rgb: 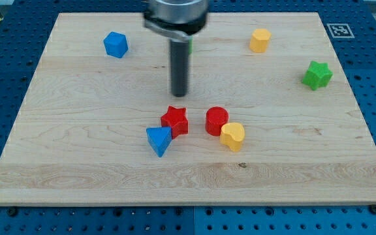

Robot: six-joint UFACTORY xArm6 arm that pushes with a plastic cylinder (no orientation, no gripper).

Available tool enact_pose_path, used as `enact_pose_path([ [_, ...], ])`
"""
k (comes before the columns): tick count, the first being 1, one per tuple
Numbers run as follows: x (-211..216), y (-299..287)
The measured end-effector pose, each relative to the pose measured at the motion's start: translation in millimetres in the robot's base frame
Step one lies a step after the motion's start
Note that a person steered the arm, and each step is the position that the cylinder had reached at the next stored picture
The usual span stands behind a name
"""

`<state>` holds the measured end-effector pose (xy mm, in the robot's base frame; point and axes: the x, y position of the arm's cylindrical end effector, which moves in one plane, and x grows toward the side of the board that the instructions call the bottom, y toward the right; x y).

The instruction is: Slide the blue cube diagonally to the top left side of the red star

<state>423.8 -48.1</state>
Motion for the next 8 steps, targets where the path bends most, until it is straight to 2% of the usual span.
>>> enact_pose_path([
  [1, -9.8, -70.6],
  [2, -54.6, -129.7],
  [3, -122.8, -149.4],
  [4, -168.0, -128.1],
  [5, -162.7, -69.0],
  [6, -123.1, -19.8],
  [7, -116.1, -7.7],
  [8, -140.3, -31.4],
])
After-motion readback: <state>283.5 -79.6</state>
